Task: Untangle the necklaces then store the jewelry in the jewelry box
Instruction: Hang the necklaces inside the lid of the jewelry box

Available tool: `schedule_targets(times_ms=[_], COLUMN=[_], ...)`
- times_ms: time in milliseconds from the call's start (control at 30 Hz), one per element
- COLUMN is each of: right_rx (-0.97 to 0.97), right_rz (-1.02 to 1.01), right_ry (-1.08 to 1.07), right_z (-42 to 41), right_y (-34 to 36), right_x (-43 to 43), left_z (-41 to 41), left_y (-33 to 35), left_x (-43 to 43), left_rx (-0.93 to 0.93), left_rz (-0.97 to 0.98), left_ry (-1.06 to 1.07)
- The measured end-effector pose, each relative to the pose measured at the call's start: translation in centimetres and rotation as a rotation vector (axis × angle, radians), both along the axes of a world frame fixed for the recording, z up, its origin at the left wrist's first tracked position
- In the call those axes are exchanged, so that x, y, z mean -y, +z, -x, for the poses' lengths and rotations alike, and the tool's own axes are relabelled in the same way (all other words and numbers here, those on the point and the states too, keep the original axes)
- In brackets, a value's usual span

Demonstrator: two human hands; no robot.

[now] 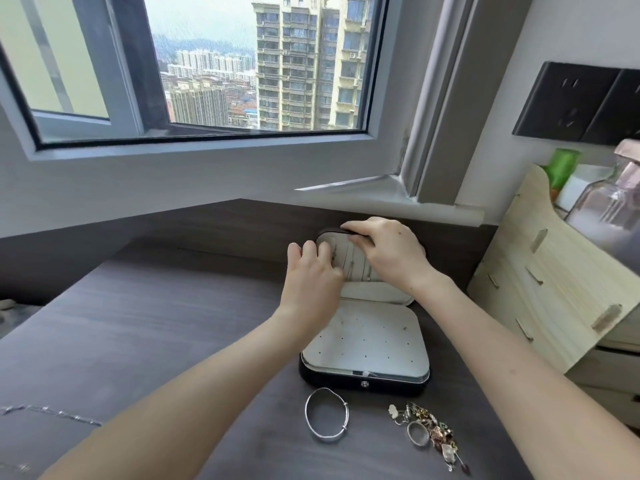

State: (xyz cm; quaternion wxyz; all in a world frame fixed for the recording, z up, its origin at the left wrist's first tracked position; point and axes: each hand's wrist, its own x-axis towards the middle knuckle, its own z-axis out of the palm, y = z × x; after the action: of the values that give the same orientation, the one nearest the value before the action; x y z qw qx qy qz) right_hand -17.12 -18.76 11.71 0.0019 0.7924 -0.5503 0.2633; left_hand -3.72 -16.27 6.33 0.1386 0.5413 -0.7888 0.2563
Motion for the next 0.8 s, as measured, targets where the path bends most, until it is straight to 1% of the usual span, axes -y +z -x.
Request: schedule_targets(times_ms=[100, 200, 267, 400, 433, 500, 600, 633, 700, 800], right_rx=[0.011, 0.041, 0.049, 0.065, 0.079, 0.097, 0.088, 0.083, 0.077, 0.047], right_rz=[0.026, 0.034, 0.035, 0.026, 0.021, 0.019, 0.015, 0.006, -0.007, 0.015], right_ry=[0.002, 0.019, 0.035, 0.049, 0.048, 0.046, 0.035, 0.025, -0.002, -0.042], right_z=[0.3, 0.4, 0.3, 0.6, 0.7, 1.1, 1.3, 1.3, 1.3, 1.4], right_y=[-0.1, -0.1, -0.1, -0.4, -0.5, -0.8, -1.1, -1.1, -1.2, -1.1], right_x=[-0.3, -0.5, -0.5, -0.1, 0.0, 0.4, 1.0, 1.4, 2.3, 3.3], left_z=[-0.1, -0.6, -0.5, 0.6, 0.8, 0.4, -1.0, -1.4, -2.2, -3.2], left_y=[0.4, -0.4, -0.2, 0.7, 1.0, 1.2, 1.2, 1.2, 1.4, 1.6], left_x=[-0.8, -0.1, -0.4, -0.9, -0.9, -0.8, -0.6, -0.6, -0.7, -0.6], left_rx=[-0.031, -0.164, -0.208, -0.160, -0.180, -0.296, -0.566, -0.627, -0.694, -0.733], left_rz=[0.032, 0.051, -0.024, -0.203, -0.228, -0.254, -0.305, -0.301, -0.293, -0.300], left_ry=[-0.014, -0.066, -0.022, 0.080, 0.086, 0.045, -0.054, -0.077, -0.089, -0.061])
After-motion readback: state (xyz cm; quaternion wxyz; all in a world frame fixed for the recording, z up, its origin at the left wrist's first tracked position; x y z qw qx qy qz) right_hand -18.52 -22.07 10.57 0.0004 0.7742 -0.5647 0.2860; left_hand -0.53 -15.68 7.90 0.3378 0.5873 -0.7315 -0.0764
